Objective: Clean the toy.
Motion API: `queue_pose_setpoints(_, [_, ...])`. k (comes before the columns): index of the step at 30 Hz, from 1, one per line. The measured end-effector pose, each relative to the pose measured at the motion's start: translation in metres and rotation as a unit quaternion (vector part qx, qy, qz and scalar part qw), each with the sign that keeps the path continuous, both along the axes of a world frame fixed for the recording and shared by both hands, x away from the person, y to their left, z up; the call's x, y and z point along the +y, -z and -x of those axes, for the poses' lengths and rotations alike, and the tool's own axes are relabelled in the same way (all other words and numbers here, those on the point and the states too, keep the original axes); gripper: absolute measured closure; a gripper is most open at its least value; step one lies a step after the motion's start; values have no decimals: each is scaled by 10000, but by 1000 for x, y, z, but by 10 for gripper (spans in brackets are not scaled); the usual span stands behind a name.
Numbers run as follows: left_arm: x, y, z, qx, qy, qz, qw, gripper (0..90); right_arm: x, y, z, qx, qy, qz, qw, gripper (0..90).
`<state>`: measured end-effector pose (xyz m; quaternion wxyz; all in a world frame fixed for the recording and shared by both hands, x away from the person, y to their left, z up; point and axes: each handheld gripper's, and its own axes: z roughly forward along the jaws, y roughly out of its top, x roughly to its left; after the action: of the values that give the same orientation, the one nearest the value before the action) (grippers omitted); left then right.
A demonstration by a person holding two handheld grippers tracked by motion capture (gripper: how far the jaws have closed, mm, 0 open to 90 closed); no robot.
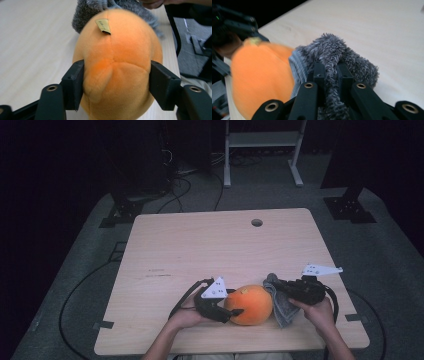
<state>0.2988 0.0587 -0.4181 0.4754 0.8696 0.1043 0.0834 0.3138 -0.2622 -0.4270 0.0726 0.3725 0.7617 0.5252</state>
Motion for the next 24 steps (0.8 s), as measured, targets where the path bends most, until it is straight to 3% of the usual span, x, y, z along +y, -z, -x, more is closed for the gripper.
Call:
queue_pose_setpoints(3, [-5, -4, 5, -268, -12, -113, 9996, 376, 6, -18, 7, -396, 38, -38, 9992, 806])
queue_pose_setpoints(6, [-11, -5, 9, -434, 3, -251, 9987, 378, 19, -32, 16, -639, -224, -56, 9977, 806])
queue_pose_setpoints(11, [-16, -6, 14, -584, 35, -346, 9977, 370, 51, -45, 32, -953, -638, 360, 9927, 806])
queue_pose_setpoints(14, [-16, -3, 15, -481, 161, -301, 9983, 314, 57, -41, 32, -953, -685, 605, 9912, 806])
queue_pose_setpoints(16, [-16, -1, 11, -239, 131, -251, 9993, 227, 54, -32, 27, -725, -749, 503, 9933, 806])
queue_pose_setpoints(19, [-15, 2, 1, 144, -68, -263, 9995, 119, 48, -24, 22, -566, -707, 341, 9953, 806])
queue_pose_setpoints(22, [-13, 11, -3, 343, -27, -177, 9992, 138, 44, -22, 20, -582, -675, 349, 9954, 806])
queue_pose_setpoints(24, [-10, 11, -3, 291, -24, -120, 9995, 205, 40, -19, 17, -528, -614, 348, 9961, 806])
